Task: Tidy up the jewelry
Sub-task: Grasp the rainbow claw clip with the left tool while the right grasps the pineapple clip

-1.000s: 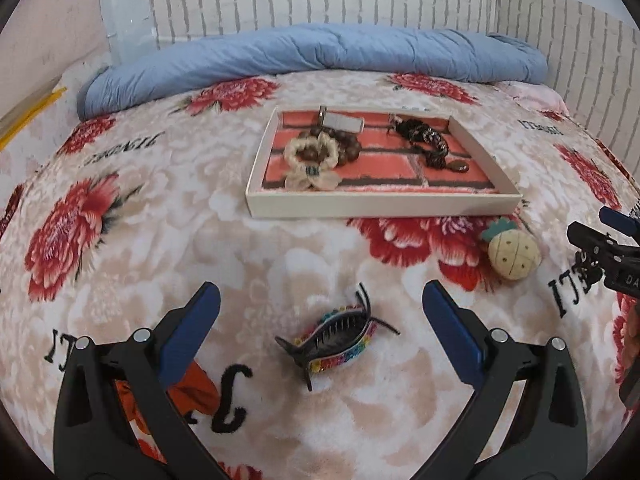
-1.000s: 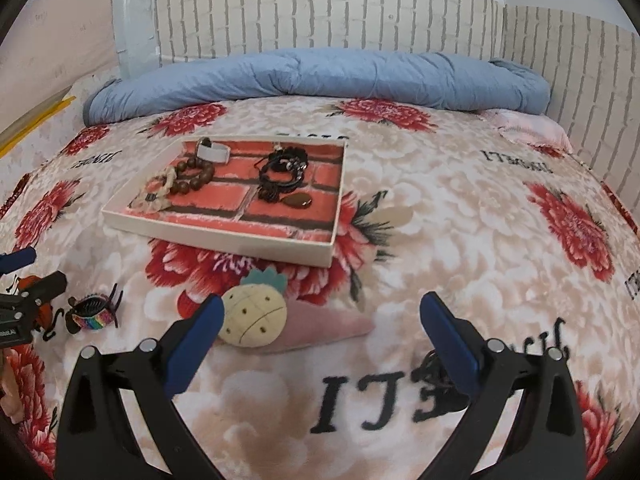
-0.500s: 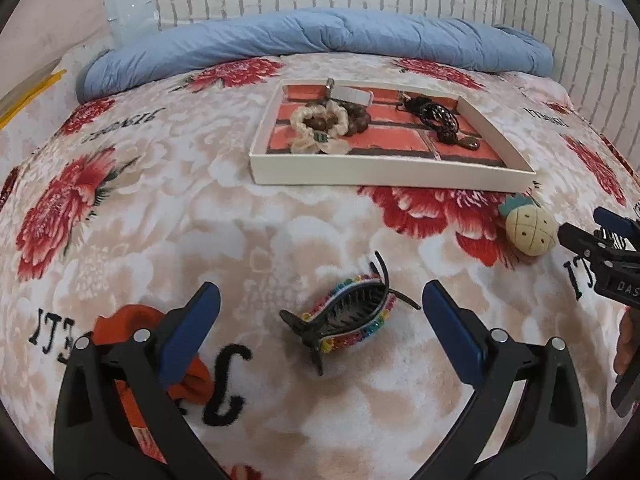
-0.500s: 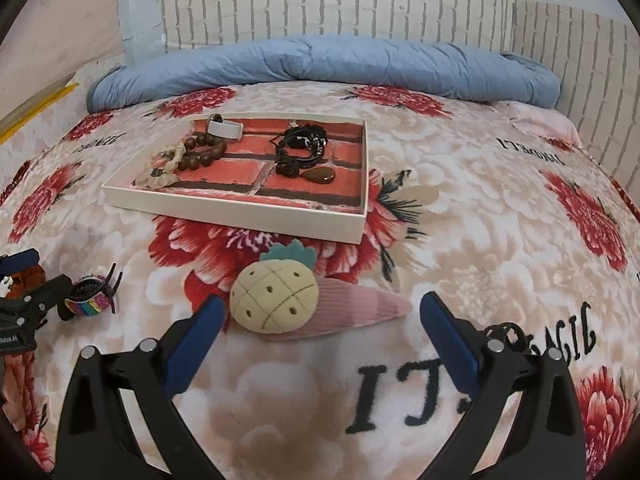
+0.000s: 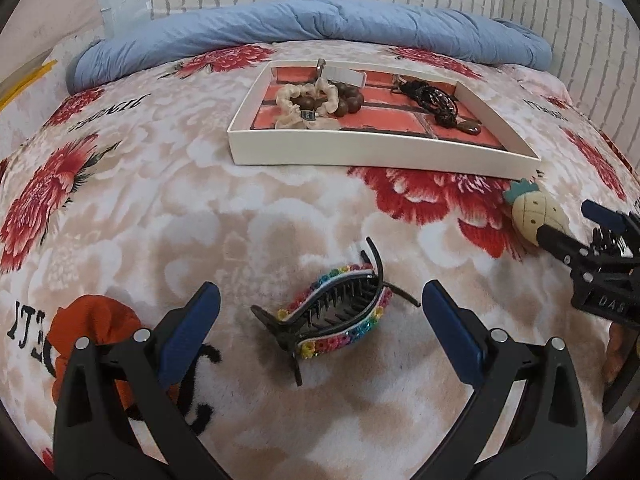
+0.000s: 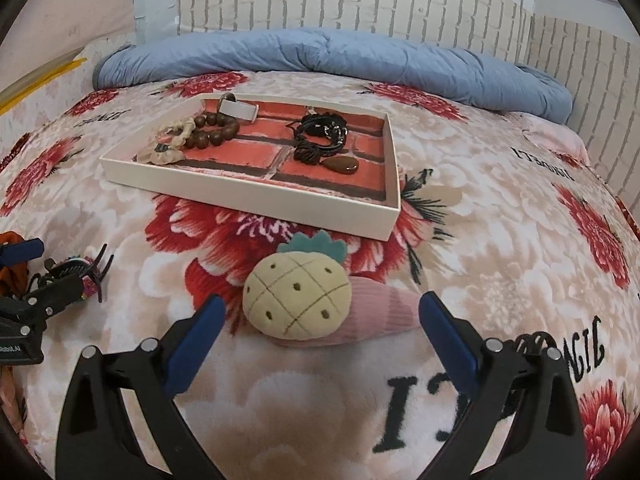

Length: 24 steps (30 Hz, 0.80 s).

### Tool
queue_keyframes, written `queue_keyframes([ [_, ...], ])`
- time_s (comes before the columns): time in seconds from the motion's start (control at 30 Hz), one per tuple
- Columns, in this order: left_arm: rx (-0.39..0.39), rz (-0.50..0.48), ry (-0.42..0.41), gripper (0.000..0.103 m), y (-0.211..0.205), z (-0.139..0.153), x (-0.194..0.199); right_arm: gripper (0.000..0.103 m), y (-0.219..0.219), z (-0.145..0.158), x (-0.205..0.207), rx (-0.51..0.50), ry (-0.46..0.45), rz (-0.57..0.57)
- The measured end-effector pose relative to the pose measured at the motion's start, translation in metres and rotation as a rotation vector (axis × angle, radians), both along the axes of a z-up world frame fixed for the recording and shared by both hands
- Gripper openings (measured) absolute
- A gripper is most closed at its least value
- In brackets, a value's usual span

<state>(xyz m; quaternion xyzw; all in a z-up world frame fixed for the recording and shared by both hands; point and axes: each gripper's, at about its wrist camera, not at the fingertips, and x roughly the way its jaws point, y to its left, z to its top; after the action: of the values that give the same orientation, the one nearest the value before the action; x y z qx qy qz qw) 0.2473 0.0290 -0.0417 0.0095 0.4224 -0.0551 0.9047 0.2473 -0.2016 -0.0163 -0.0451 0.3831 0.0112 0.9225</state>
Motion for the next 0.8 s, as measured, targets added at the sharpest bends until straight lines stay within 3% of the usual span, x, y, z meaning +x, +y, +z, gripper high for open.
queue_keyframes([
  [0.3,0.015,0.029,0.038,0.098,-0.012,-0.009,0.009,0.078,-0.001,-0.008,0.008,0.029,0.040,0.015],
  [0.5,-0.020,0.042,0.079,0.097,-0.004,-0.017,0.016,0.065,0.003,-0.012,0.011,0.028,0.049,0.043],
  [0.8,-0.018,0.024,0.083,0.089,-0.006,-0.020,0.017,0.052,0.006,-0.012,0.009,0.018,0.036,0.054],
])
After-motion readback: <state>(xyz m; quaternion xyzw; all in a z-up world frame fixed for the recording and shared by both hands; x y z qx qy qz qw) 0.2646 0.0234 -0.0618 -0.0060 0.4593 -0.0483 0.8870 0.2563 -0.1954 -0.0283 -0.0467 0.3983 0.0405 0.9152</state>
